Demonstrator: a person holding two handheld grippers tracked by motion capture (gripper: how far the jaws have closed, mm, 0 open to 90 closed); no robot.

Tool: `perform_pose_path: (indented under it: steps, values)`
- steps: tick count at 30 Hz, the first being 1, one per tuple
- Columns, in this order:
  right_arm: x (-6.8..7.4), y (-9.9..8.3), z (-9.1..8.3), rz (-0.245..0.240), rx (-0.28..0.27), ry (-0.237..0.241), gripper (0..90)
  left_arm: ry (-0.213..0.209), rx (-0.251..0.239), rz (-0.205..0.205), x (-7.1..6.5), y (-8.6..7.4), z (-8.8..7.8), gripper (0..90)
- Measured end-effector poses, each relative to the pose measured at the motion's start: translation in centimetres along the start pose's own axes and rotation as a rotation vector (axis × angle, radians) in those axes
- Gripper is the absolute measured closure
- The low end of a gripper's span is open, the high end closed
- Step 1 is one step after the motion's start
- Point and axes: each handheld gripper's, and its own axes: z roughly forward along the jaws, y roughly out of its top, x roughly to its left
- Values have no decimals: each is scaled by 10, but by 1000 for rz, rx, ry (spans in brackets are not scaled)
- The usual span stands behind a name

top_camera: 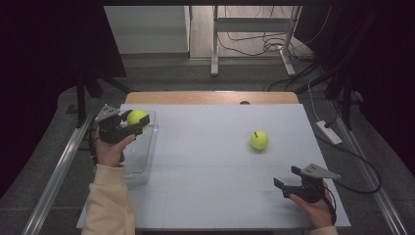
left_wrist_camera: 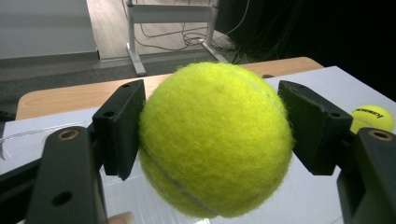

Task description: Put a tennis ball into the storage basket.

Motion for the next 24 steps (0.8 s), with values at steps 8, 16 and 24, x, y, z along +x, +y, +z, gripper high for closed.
perform_pose_path:
  steps: [8, 16, 24]
  values:
    - [0, 1, -1, 3, -7, 2, 121, 25, 15, 2, 6, 1, 0, 280]
    - [-1, 1, 0, 5, -10, 3, 121, 62, 62, 1, 18, 3, 3, 280]
    - [-1, 2, 0, 9, -14, -3, 122, 119, 117, 9, 32, 7, 13, 281]
